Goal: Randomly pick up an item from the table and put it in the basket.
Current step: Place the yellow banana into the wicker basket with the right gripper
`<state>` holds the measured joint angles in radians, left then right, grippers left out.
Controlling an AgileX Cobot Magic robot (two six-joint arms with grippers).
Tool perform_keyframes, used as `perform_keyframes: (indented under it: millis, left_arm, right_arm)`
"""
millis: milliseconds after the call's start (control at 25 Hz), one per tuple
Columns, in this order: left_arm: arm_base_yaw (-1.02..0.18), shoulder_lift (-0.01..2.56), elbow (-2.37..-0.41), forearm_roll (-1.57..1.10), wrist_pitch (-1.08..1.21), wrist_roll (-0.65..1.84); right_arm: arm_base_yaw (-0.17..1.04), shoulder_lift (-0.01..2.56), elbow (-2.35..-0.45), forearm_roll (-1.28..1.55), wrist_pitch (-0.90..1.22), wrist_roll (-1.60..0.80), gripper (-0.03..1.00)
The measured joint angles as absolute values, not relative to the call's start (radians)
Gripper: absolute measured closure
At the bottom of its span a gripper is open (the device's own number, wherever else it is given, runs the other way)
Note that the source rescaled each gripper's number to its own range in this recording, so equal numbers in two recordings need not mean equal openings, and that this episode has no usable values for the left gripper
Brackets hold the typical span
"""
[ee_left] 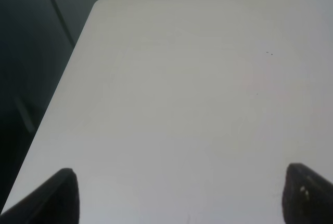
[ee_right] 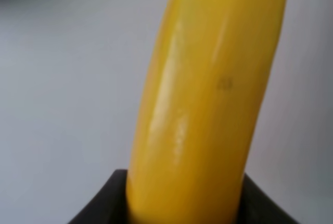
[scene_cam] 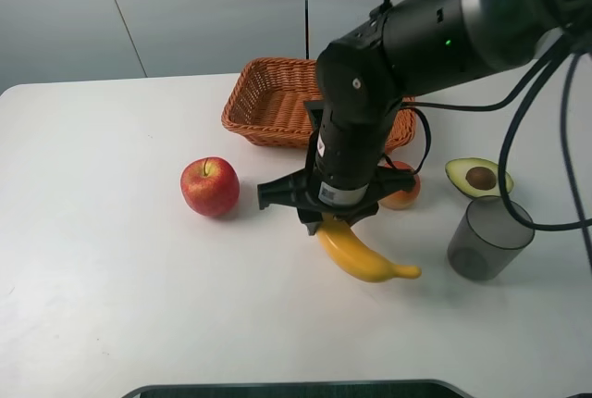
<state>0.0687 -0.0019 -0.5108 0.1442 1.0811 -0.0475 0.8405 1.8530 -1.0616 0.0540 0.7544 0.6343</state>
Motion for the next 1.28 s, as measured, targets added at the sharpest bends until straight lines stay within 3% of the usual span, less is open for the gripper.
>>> perform_keyframes:
  millis: [400, 840, 1280]
  left_arm:
    - [0.069, -0.002, -0.511, 0.144, 1.081, -0.048]
    - [0.069, -0.002, -0.511, 0.144, 1.081, -0.048]
    - [0.069, -0.002, -0.511, 0.144, 1.081, -0.046]
  right_arm:
    - [0.778, 1.727, -1.151, 0.097, 1.002, 0.152, 0.94]
    - [0.707, 1.738, -1.323, -0.014, 1.002, -0.437, 0.94]
    - [0.684, 1.950, -1.501, -0.266, 0.848, -0.559, 0.94]
